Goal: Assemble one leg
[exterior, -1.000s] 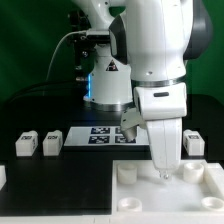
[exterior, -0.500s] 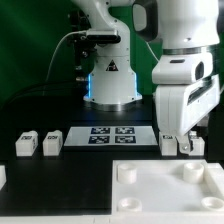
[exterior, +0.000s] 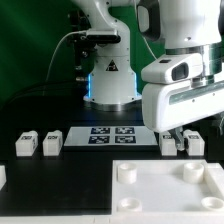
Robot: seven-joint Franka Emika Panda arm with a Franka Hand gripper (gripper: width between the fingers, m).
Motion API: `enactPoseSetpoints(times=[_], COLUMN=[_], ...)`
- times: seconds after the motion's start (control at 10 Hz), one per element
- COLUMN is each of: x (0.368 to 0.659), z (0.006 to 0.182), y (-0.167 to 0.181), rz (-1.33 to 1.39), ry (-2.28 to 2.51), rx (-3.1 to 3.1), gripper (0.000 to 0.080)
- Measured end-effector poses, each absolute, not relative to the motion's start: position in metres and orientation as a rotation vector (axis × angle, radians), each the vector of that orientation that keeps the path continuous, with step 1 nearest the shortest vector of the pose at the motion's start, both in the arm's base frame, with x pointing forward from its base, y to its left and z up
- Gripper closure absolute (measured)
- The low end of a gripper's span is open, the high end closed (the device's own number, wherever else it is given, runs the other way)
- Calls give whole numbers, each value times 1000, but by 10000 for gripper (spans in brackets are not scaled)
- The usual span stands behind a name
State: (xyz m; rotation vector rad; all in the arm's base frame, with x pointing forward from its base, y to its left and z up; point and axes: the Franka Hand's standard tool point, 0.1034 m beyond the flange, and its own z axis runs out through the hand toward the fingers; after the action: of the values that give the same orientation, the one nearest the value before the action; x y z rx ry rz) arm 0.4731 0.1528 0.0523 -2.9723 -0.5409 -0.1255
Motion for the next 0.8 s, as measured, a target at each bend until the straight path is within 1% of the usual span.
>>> enactPoseSetpoints(times=[0.1,0.2,0.3,0.4,0.5,0.6,0.8], x=[462,456,454,450,453,447,444], z=[49,46,43,41,42,42,41], y=[162,169,169,167,168,169,169], rz=[-96,-93,-128,-35,-13,97,140], ry=[-315,-191,-203,-211,-213,-203,-189], rx=[-2992,-2993,-2988,-2998,-2998,-3005,-3008], gripper=[151,151,151,151,151,151,151])
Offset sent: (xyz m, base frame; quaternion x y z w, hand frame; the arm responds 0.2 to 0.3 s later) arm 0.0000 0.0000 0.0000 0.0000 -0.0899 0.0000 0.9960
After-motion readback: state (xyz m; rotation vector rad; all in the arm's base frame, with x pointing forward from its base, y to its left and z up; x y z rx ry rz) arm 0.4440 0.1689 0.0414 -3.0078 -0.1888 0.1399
